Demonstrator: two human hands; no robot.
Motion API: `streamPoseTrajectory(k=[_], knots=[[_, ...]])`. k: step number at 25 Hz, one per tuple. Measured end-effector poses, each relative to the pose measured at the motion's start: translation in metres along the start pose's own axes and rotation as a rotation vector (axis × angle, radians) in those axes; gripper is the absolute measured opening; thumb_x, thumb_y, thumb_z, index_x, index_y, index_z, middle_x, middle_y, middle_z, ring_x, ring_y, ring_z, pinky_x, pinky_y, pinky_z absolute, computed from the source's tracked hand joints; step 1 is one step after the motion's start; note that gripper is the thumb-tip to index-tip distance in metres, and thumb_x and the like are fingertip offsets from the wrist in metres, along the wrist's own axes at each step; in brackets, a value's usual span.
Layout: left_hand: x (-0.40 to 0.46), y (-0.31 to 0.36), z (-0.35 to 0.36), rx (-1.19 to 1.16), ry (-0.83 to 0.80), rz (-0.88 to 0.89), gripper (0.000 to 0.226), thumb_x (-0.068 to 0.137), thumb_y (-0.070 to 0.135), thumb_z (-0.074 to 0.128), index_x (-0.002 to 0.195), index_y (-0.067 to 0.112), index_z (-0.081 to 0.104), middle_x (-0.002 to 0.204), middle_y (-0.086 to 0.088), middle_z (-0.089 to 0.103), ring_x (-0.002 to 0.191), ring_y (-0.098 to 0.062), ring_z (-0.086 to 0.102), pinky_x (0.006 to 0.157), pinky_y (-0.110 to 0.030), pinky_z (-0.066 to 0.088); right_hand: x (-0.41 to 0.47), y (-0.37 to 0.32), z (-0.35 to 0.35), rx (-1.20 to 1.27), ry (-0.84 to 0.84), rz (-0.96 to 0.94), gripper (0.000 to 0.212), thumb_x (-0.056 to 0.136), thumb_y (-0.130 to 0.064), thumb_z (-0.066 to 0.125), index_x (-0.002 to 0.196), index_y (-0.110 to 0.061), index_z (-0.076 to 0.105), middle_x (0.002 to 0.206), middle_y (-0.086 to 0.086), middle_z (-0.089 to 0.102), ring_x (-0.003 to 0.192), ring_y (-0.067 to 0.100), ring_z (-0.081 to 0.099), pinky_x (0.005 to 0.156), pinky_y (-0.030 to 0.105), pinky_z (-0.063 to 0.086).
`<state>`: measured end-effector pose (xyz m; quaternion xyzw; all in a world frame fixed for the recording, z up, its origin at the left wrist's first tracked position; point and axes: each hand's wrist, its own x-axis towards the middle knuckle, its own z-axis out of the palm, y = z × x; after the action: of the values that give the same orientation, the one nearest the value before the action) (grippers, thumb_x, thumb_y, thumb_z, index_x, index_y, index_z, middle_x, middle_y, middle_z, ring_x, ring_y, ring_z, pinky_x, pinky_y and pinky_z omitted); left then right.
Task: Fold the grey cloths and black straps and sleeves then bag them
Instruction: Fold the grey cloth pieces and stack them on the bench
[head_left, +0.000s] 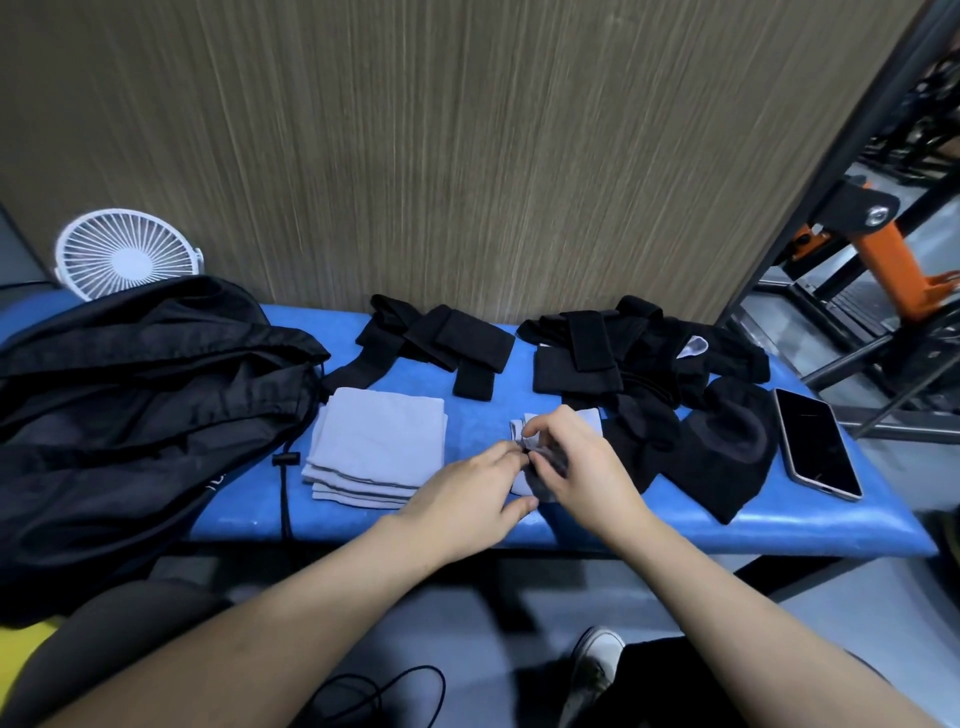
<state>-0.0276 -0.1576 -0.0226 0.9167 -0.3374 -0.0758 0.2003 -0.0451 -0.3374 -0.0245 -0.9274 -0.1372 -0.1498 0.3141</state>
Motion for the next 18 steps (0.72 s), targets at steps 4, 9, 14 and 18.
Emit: streamPoseTrajectory(k=[4,9,14,18], knots=[[-0.001,0.000,-0.001,-0.060,0.045,-0.031,0.027,0.096,0.038,0.056,0.110,0.017,0.045,0.119,0.004,0.043,0.087,-0.030,0.061,0.076,-0.047,0.049,0.000,0.000,0.004,0.046,0.010,-0.023,0.023,0.088,-0.002,0.065,0.102,-0.019,0.060,0.089,-0.025,0.049,0.084,-0.001,0.053,0.071,0.011,0.039],[-0.001,0.001,-0.002,-0.139,0.118,-0.041,0.023,0.098,0.030,0.053,0.111,0.017,0.040,0.117,0.002,0.039,0.084,-0.031,0.059,0.073,-0.047,0.047,-0.002,-0.005,0.002,0.347,-0.038,0.142,0.023,0.087,-0.004,0.058,0.103,-0.022,0.060,0.087,-0.008,0.065,0.083,0.010,0.065,0.077,0.026,0.054],[0.002,0.003,0.002,-0.065,0.077,-0.022,0.039,0.102,0.047,0.044,0.133,0.024,0.050,0.129,0.009,0.042,0.096,-0.024,0.061,0.081,-0.041,0.049,0.002,0.009,-0.017,0.501,0.109,0.323,0.019,0.093,0.005,0.054,0.097,-0.011,0.063,0.096,0.005,0.070,0.094,0.011,0.068,0.090,0.033,0.053],[0.008,0.007,0.008,-0.011,0.114,-0.057,0.037,0.102,0.047,0.044,0.122,0.019,0.058,0.125,0.008,0.044,0.093,-0.023,0.060,0.077,-0.037,0.047,0.001,0.037,-0.028,-0.162,0.011,0.053,0.024,0.093,-0.013,0.061,0.117,-0.014,0.064,0.122,-0.003,0.062,0.114,0.016,0.058,0.101,0.036,0.046]])
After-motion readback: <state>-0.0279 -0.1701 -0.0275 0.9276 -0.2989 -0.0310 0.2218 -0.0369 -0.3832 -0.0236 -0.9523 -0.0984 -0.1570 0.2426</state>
